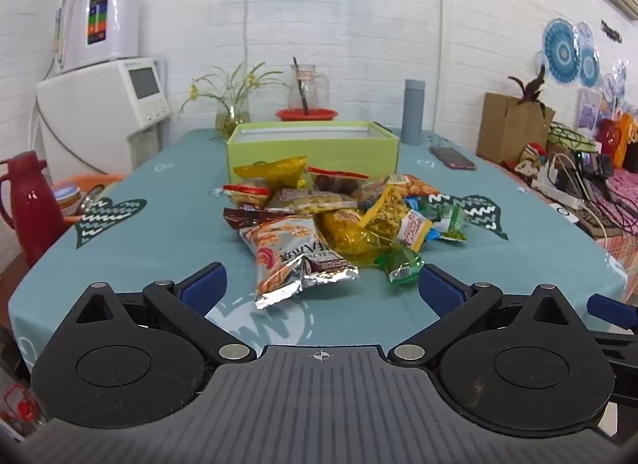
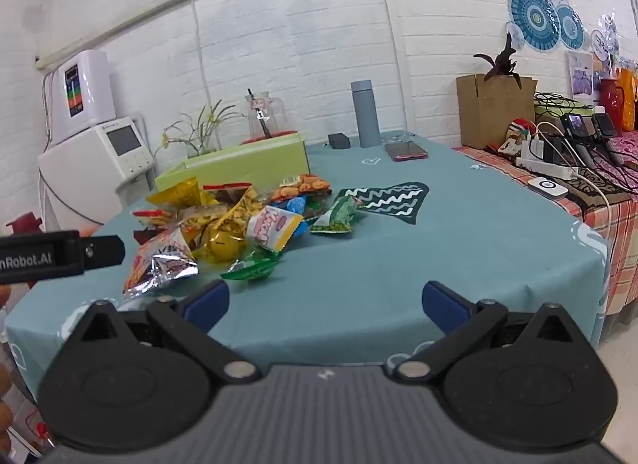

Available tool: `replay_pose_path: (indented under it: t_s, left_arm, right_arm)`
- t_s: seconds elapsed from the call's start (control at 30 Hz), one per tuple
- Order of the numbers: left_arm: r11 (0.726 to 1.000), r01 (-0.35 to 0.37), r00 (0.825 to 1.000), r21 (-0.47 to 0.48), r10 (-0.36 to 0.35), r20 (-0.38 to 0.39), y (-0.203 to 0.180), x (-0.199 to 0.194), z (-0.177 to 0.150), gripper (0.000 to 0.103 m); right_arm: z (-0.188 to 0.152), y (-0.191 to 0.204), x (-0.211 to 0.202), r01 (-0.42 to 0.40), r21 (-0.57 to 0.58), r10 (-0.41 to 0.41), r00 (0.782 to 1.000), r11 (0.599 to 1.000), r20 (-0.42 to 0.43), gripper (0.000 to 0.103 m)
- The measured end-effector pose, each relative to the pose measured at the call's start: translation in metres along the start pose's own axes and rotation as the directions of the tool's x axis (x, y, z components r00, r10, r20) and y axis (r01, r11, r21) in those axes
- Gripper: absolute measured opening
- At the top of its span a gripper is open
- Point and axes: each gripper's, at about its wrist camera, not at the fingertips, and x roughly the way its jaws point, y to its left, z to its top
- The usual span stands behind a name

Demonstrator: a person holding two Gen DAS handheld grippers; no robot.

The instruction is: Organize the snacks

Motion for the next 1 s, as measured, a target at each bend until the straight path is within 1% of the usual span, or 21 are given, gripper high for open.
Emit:
replay_pose_path:
  t_s: [0.13,0.17,0.23,0.4,0.43,0.73,1.0]
  left_arm:
    - [1.000,0.001,1.000,0.000,-0.001,0.005,0.002,-0.001,0.001,0.092]
    - [1.000,0.002,1.000,0.004,-0.002,0.007,-0.004,-0.003,-0.006,0.092]
    - [1.000,0.001,1.000,0.006,-0.001,0.006,-0.005,0.000,-0.008,0.092]
    - [1.000,0.005,1.000,0.011,-0.005,0.000,-0.006,0.007,-0.012,0.092]
    - [1.000,0.010,1.000,0.020,-0.010,-0.004,-0.005,0.004,-0.007,0.092]
    - [1.000,-0.012,1.000,0.028,0.012,-0.006,-0.004,0.008,-0.010,0.092]
    - [1.000,-0.011,1.000,0.024,0.012,-0.017,-0.003,0.009,-0.013,0.092]
  right_arm:
    - [-0.002,0.002,0.000,-0.004,0.002,0.004,1.000,1.000,-0.001,0.103]
    - [-0.003,0.002,0.001,-0.005,0.001,0.005,1.000,1.000,-0.004,0.103]
    - [0.002,-0.005,0.001,-0.002,0.004,0.002,1.000,1.000,-0.006,0.103]
    - [0.001,-0.004,-0.001,-0.001,0.000,0.001,1.000,1.000,0.009,0.103]
    - [-0.001,-0.003,0.000,0.002,0.001,-0.002,1.000,1.000,0.010,0.103]
    - [0.000,-0.003,0.001,0.003,0.003,-0.003,1.000,1.000,0.006,0.103]
    - [-0.002,-0.001,0.002,-0.005,-0.002,0.005,1.000,1.000,0.006,0.103]
